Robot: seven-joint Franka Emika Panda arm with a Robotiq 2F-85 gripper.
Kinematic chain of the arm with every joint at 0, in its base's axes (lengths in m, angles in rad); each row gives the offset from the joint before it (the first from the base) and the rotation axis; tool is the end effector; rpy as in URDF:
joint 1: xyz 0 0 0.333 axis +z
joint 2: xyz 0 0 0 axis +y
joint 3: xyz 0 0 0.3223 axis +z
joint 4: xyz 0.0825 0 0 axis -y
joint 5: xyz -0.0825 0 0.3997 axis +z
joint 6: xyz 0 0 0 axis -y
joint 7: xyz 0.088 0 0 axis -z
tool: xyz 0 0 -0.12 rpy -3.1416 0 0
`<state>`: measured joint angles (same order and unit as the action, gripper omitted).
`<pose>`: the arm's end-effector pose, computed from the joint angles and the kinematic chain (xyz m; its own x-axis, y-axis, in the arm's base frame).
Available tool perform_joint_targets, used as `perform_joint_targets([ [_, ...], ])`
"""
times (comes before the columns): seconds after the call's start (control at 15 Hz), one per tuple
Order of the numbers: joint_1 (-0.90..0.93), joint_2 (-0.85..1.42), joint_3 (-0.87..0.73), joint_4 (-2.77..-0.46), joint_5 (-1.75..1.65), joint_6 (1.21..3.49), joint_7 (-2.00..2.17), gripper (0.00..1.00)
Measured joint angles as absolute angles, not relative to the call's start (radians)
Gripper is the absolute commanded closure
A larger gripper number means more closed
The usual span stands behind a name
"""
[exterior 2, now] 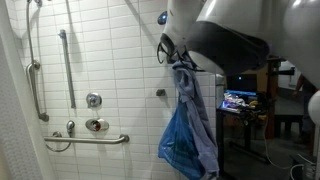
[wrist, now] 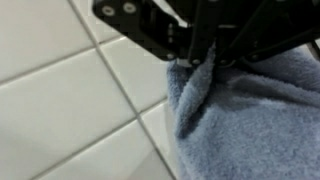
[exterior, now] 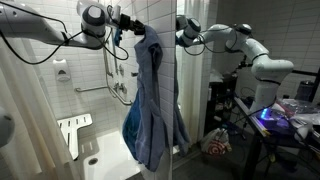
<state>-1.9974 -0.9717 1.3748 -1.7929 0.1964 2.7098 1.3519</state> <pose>0.6457 -0.0919 0.6159 -0.3347 -0.4793 0.8114 -0.7974 -0.3148 -0.5148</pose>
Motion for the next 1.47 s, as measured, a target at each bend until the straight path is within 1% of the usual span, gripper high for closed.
perform_joint_targets([
  [0.2, -2.064, -1.003, 1.376, -1.739, 0.197, 2.638, 1.498, 0.99],
  [0.53, -2.105, -1.054, 1.370, -1.666, 0.198, 2.530, 1.749, 0.99],
  [1.0, -2.106, -1.170, 1.279, -1.658, 0.193, 2.532, 1.999, 0.99],
  [1.47, -2.107, -1.249, 1.197, -1.629, 0.176, 2.531, 2.102, 0.99],
])
